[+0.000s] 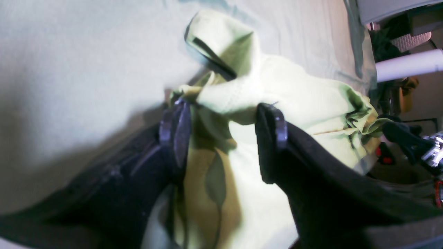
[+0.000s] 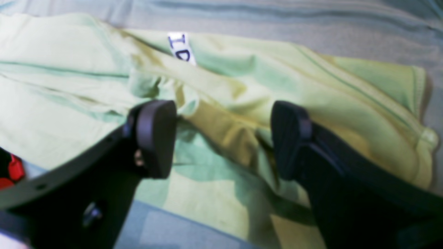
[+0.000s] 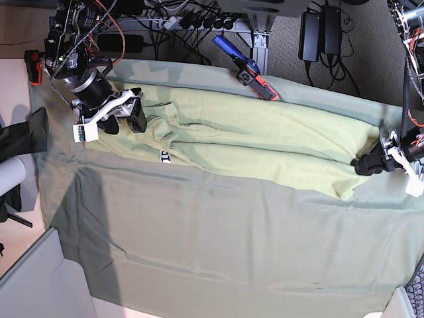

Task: Fold the T-shirt properly

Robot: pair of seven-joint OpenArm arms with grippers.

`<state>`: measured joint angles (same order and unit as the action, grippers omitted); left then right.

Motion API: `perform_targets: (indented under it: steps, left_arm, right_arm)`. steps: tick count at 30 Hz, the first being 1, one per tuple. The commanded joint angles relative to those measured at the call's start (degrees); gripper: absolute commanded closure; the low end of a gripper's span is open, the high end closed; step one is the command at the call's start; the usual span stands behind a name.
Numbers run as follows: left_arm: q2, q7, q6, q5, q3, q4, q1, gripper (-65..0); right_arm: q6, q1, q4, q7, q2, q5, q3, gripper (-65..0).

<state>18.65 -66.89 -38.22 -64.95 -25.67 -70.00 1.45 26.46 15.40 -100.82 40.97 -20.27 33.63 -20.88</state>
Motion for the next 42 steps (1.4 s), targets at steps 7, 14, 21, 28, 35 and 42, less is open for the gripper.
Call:
perform_targets:
  steps: [7, 14, 21, 28, 35, 42]
  left_arm:
    - [6.03, -1.95, -1.78, -8.04, -2.4, -0.72, 0.61, -33.3]
    - [7.85, -2.45, -1.78, -8.52, -3.74, -3.93, 0.61, -11.7]
    - [6.62, 5.9, -1.78, 5.95, 8.15, -14.43, 2.58, -4.3]
    - [4.37, 10.1, -1.78, 15.63, 14.34, -14.36, 2.93, -4.3]
    - [4.07, 10.14, -1.78, 17.22, 14.29, -13.9, -0.02, -4.3]
    - [4.07, 13.7, -1.78, 19.85, 14.29, -13.86, -3.74, -4.4]
  right_arm:
    - [2.05, -0.44, -1.03, -1.25, -0.81, 0.83, -0.48, -42.0]
    - [2.05, -0.44, -1.03, -1.31, -0.81, 0.87, -0.48, -42.0]
    - [2.05, -0.42, -1.03, -1.27, -0.79, 0.85, -0.48, -42.0]
    - [2.05, -0.44, -1.03, -1.29, -0.79, 0.66, -0.48, -42.0]
    - [2.05, -0.44, -1.03, -1.31, -0.81, 0.68, -0.48, -42.0]
    - [2.05, -0.44, -1.03, -1.31, -0.81, 0.68, -0.48, -42.0]
